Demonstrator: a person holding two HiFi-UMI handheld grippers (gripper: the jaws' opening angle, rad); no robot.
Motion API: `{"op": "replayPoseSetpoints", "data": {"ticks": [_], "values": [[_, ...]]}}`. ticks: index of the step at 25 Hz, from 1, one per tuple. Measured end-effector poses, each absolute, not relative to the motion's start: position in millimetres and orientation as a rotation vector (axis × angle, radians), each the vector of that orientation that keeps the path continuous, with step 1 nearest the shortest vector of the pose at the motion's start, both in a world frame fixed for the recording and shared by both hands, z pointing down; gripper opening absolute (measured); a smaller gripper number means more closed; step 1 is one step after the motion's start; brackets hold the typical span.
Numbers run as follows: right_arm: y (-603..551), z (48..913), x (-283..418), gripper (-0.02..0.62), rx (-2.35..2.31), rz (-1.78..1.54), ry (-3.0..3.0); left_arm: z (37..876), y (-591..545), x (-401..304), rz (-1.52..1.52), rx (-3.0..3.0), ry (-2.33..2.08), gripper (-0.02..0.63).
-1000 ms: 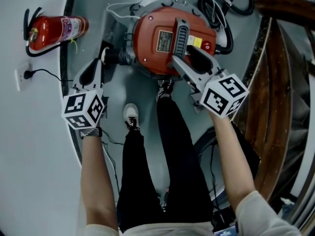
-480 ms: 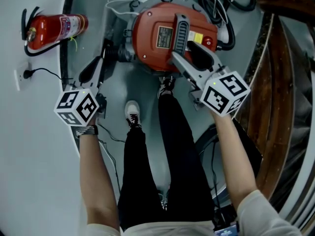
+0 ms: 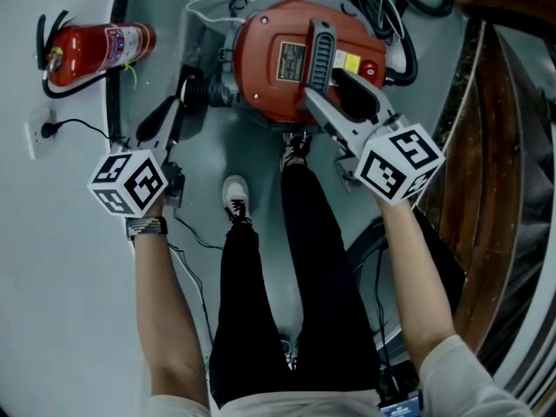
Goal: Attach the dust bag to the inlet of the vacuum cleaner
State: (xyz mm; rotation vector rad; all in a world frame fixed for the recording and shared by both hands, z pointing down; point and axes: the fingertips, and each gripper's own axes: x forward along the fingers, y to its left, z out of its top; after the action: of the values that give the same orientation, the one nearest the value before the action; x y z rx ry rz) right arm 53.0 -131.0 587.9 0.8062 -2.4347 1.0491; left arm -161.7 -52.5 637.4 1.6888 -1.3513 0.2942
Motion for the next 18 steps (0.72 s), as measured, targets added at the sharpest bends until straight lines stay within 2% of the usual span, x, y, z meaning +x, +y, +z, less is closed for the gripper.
{"op": "replayPoseSetpoints", "data": {"ticks": [10, 18], "values": [[-131.1, 589.5, 51.9, 0.265, 0.759, 1.075, -2.397, 638.7, -51.6, -160.2, 0.314, 1.673, -1.335, 0.029], [-116.3, 594.0, 34.0, 0.264, 0.597, 0.975, -2.348, 638.7, -51.5, -159.9, 0.329, 1.68, -1.316, 0.029]]}}
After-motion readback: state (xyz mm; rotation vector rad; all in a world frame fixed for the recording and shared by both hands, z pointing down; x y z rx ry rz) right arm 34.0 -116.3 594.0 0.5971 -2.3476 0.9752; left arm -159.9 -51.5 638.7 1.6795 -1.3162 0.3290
